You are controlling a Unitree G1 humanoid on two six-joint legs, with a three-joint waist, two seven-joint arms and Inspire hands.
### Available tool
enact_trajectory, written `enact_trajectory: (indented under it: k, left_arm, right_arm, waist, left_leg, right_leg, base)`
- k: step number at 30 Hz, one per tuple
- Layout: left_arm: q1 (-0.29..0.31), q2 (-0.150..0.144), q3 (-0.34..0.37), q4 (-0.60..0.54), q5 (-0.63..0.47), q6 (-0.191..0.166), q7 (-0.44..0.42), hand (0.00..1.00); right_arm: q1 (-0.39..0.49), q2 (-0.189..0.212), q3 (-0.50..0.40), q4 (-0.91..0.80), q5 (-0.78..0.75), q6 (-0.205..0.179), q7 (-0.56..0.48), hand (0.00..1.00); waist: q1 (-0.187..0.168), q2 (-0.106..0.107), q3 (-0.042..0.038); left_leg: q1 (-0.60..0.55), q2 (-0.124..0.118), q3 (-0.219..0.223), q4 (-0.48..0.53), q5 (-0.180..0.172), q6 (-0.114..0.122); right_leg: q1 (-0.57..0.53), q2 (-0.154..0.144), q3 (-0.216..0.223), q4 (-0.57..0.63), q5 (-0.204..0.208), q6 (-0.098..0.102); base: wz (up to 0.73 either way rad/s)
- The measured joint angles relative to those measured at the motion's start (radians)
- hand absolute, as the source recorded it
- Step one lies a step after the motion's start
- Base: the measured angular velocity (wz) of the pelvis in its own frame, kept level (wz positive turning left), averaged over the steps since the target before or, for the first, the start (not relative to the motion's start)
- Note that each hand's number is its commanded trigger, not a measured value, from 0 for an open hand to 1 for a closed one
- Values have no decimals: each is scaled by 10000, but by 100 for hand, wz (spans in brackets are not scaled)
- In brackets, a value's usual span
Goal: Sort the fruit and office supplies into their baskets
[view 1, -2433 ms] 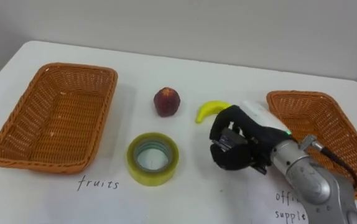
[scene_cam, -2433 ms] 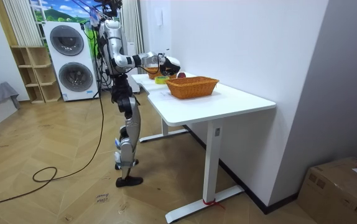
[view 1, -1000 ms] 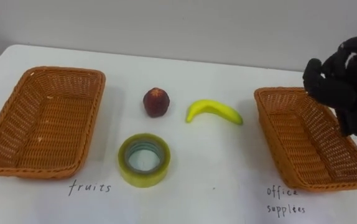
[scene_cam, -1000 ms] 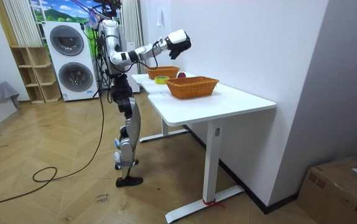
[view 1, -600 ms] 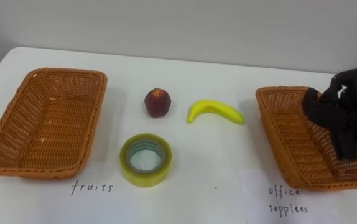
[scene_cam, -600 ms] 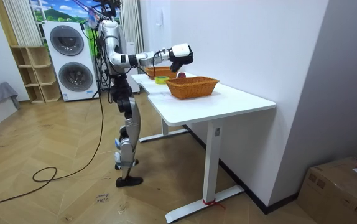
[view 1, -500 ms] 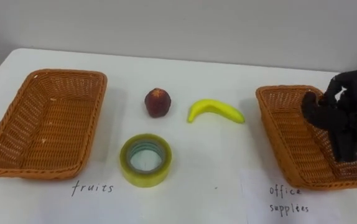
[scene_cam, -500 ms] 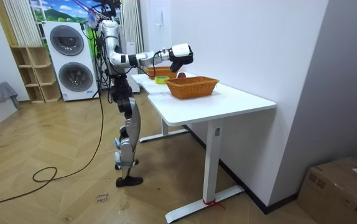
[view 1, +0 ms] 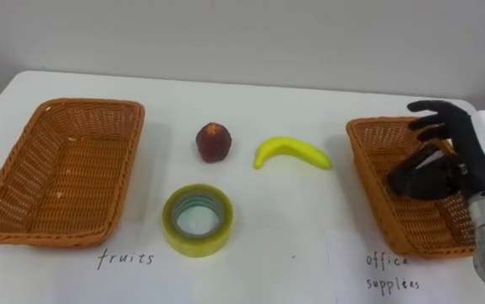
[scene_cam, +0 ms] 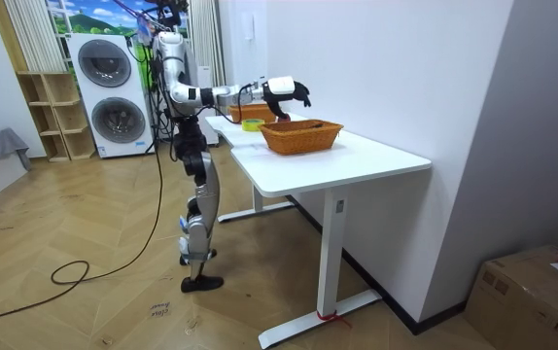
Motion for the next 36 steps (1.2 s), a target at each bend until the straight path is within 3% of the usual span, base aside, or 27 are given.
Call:
enact_trajectory:
  k: [13, 22, 36]
  left_arm:
    - [-22, 71, 8, 1, 0, -10, 0, 0]
    - [-56, 70, 6, 4, 0, -13, 0, 0]
    - [-54, 67, 6, 4, 1, -13, 0, 0]
  right_arm:
    - [0, 0, -1, 0, 28, -2, 8, 0]
    - [0, 0, -1, 1, 21, -121, 16, 0]
    - [0, 0, -1, 1, 9, -120, 22, 0]
  waist:
    - [3, -105, 81]
    - [13, -28, 125]
    - [17, 65, 50]
  left_leg:
    - [-5, 18, 27, -82, 0, -1]
    - [-6, 33, 32, -83, 0, -1]
    - [2, 52, 35, -63, 0, -2]
  right_leg:
    - [-60, 17, 4, -1, 1, -1]
    - [-84, 21, 4, -10, 0, -1]
    - [-74, 13, 4, -1, 0, -1]
  base:
    - [0]
    - [0]
    - [0]
